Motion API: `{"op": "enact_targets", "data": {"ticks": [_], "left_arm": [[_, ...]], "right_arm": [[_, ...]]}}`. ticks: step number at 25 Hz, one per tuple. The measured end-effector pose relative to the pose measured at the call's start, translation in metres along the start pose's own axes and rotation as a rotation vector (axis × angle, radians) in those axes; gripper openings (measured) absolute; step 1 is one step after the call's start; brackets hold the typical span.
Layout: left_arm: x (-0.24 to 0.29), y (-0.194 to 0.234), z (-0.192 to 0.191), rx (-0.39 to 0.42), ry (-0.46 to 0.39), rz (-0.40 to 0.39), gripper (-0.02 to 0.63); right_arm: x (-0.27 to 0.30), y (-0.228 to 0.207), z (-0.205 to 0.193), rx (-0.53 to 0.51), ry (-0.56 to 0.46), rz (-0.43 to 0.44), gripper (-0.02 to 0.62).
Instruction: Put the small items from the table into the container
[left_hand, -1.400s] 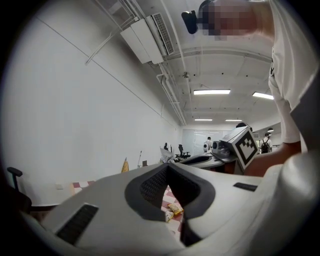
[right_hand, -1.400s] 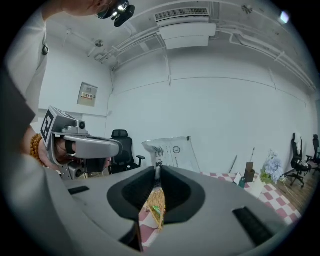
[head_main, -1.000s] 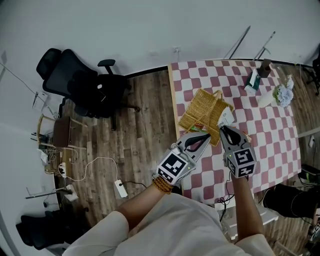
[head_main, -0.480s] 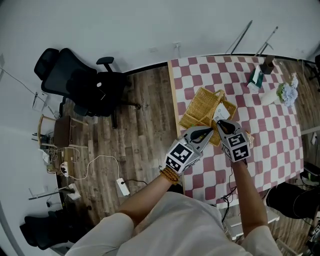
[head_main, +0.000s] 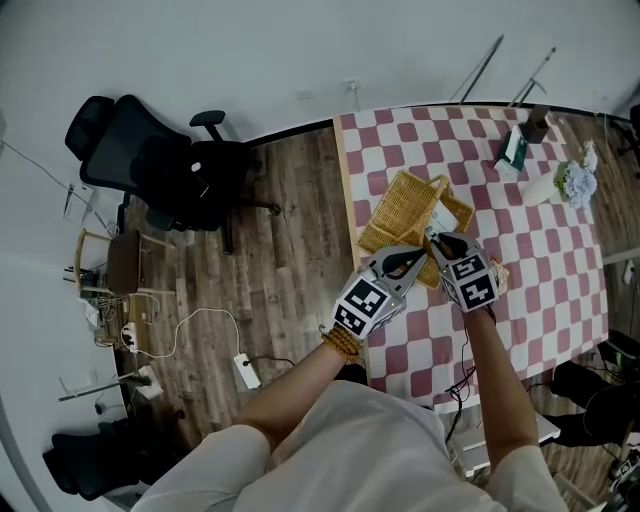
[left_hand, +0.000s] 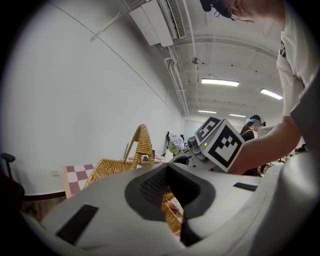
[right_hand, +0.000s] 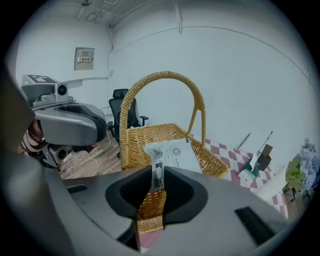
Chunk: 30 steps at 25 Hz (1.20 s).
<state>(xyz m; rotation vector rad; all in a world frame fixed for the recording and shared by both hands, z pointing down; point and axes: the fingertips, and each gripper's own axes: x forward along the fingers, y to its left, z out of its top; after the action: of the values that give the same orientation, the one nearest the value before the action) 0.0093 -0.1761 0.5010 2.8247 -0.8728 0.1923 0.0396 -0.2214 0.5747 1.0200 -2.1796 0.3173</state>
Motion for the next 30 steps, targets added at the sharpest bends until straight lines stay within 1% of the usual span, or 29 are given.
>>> {"op": "enact_targets", "data": {"ticks": [3, 7, 11, 16, 23, 25, 30], "left_arm": [[-0.001, -0.002, -0.001, 0.006, 0.008, -0.003, 0.026], [-0.004, -0.006, 0.004, 0.013, 0.004, -0.006, 0.026], [-0.013, -0.012, 0.013, 0.013, -0.011, -0.008, 0.026], [-0.027, -0.029, 0.040, 0.018, -0.062, -0.025, 0.025], [-0.050, -0.068, 0.083, 0.027, -0.144, -0.094, 0.025], [-0.059, -0.085, 0.096, 0.038, -0.165, -0.121, 0.025], [-0.082, -0.125, 0.127, 0.027, -0.188, -0.194, 0.025]], "right_arm": [[-0.002, 0.002, 0.001, 0.004, -0.013, 0.003, 0.127], [-0.012, 0.003, 0.008, 0.011, -0.054, -0.013, 0.127], [-0.035, 0.006, 0.022, 0.028, -0.140, -0.036, 0.126], [-0.083, 0.011, 0.038, 0.084, -0.274, -0.053, 0.115], [-0.169, 0.034, 0.060, 0.146, -0.454, -0.080, 0.091], [-0.192, 0.042, 0.063, 0.154, -0.494, -0.088, 0.091], [-0.246, 0.062, 0.074, 0.149, -0.571, -0.122, 0.083]]}}
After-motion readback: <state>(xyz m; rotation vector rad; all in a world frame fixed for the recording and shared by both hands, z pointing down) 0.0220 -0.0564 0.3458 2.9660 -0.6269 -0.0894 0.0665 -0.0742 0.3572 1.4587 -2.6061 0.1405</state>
